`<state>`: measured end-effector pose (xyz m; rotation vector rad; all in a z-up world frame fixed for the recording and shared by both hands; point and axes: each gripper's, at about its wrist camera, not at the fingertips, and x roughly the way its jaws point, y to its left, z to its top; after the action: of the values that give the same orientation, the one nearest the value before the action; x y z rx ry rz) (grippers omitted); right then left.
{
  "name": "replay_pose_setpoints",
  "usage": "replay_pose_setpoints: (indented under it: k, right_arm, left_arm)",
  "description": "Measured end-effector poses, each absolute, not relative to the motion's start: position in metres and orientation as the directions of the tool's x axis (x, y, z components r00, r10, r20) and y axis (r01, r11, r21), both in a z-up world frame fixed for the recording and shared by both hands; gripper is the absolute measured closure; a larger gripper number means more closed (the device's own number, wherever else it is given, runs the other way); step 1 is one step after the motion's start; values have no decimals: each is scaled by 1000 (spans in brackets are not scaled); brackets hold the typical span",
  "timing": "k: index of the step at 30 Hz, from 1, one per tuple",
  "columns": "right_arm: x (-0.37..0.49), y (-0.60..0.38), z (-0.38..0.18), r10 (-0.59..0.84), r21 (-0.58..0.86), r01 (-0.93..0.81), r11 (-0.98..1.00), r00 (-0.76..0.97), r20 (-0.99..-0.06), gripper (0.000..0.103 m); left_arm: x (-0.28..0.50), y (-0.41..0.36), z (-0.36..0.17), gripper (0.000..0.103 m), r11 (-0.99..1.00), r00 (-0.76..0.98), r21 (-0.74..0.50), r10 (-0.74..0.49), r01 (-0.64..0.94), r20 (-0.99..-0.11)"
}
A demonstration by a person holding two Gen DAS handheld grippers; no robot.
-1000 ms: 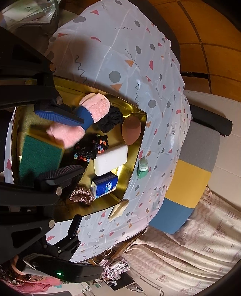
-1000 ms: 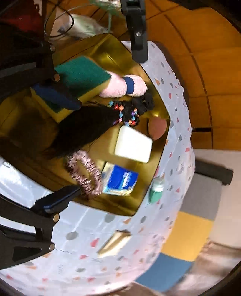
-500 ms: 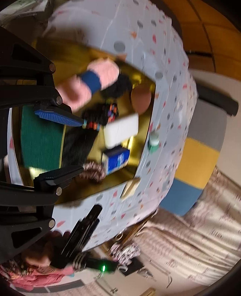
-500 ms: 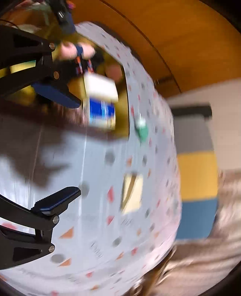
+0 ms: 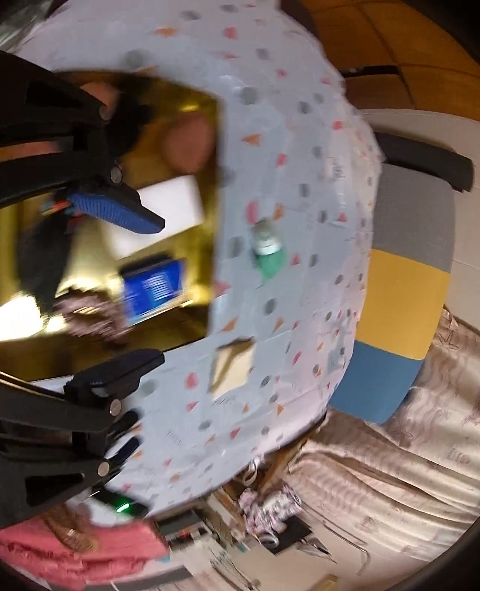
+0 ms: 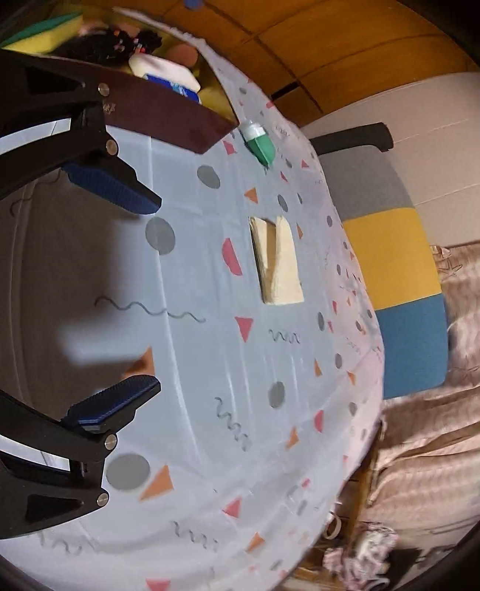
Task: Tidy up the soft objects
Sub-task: 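Reach the left tool to the green-capped bottle and grasp it, then lift the green-capped bottle with the left tool while the right tool reaches the cream cloth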
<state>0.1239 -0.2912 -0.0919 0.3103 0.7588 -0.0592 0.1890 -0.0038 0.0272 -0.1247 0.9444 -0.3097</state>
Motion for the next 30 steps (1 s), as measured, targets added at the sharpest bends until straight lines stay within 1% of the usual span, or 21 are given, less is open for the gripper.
replay_pose_setpoints:
  k: [4, 7, 10, 13, 18, 20, 25, 26, 30]
  right_arm:
    - [121, -293, -95, 108, 303, 135, 943, 738, -666, 13]
    - [119, -297, -98, 155, 356, 117, 927, 746, -648, 10]
    - [117, -302, -103, 188, 410, 122, 904, 748, -636, 10]
    - [115, -307, -105, 217, 453, 113, 884, 760, -613, 9]
    - [112, -315, -108, 266, 521, 94, 848, 776, -572, 7]
    - [111, -317, -109, 272, 533, 90, 842, 781, -562, 7]
    - [111, -317, -109, 279, 539, 84, 838, 783, -555, 6]
    - [111, -317, -109, 280, 541, 83, 837, 784, -554, 6]
    - [111, -317, -109, 282, 543, 81, 836, 785, -551, 6]
  left_arm:
    - [246, -21, 27, 35, 971, 553, -137, -225, 196, -802]
    - [287, -37, 19, 34, 976, 545, -84, -183, 202, -818]
    - [325, -53, 3, 34, 971, 529, -69, -183, 228, -828]
    - [353, -65, -13, 33, 972, 512, -32, -149, 231, -846]
    - [388, -85, -44, 32, 961, 486, 73, -68, 266, -871]
    - [397, -91, -58, 26, 950, 465, 114, -36, 290, -885]
    - [414, -86, -79, 25, 950, 445, 141, 2, 279, -895]
    - [415, -86, -81, 21, 949, 441, 145, 7, 280, -897]
    - [422, -84, -94, 20, 953, 399, 121, 1, 277, -917]
